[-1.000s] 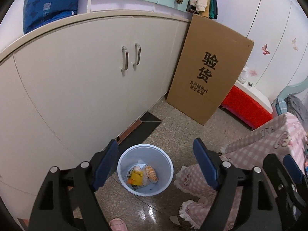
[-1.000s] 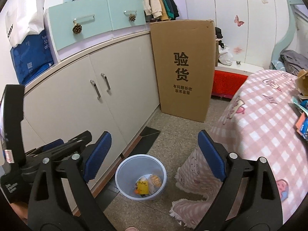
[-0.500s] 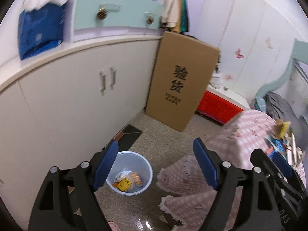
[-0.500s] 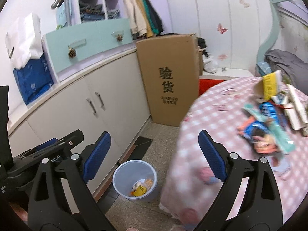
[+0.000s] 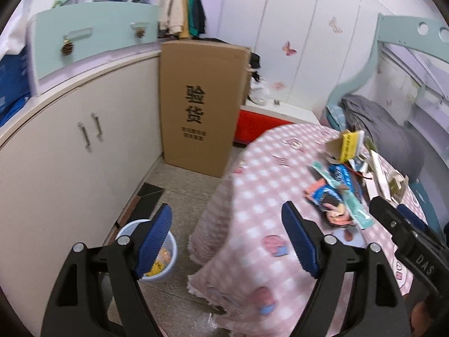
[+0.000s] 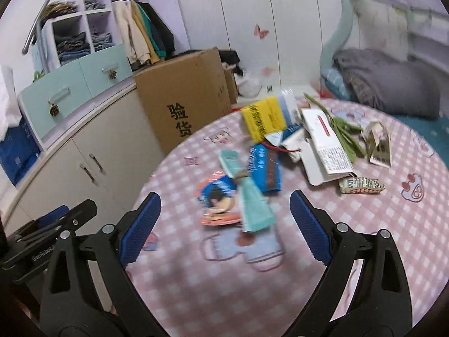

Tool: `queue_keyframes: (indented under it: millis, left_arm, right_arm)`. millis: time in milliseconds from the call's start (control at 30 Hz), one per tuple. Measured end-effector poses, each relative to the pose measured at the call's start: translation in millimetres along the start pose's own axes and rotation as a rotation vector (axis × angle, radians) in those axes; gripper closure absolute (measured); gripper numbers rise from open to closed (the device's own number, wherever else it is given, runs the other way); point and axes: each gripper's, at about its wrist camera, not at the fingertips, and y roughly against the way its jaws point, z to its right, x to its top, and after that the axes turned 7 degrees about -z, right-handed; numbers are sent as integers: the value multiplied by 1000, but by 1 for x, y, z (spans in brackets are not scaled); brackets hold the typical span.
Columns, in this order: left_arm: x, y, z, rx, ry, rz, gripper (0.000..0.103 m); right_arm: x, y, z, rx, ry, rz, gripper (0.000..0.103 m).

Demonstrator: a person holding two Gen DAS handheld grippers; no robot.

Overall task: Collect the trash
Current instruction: 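Move both tools back over the table, then grasp the cookie wrapper with the left tool while the right tool grasps the teal tube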

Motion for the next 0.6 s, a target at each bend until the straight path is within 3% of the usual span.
queue_keyframes:
  millis: [133, 200, 300, 333, 367, 433, 600]
  left_arm:
    - [4, -13, 22, -38, -18, -47, 24]
    - [4, -19, 29, -54, -24, -68, 24]
    - [3, -31, 41, -62, -28, -101, 24]
    - [3, -34, 43, -62, -29, -108, 24]
    - [3, -37, 45, -63, -30, -116, 24]
    - [3, -42, 50, -72, -30, -129, 24]
    - [7, -54, 66, -94, -30, -149, 24]
  right_arm:
    - [6, -23, 22, 11, -34, -83, 12]
    - [7, -34, 26, 34, -37, -124, 18]
    - [9, -52, 30, 73, -39, -185, 39]
    - [9, -54, 31, 81, -38, -193, 54]
    - [9, -56, 32, 95, -38, -197, 80]
    - [8, -53, 35, 125, -39, -186, 88]
    - [5, -34, 44, 121, -46, -113, 92]
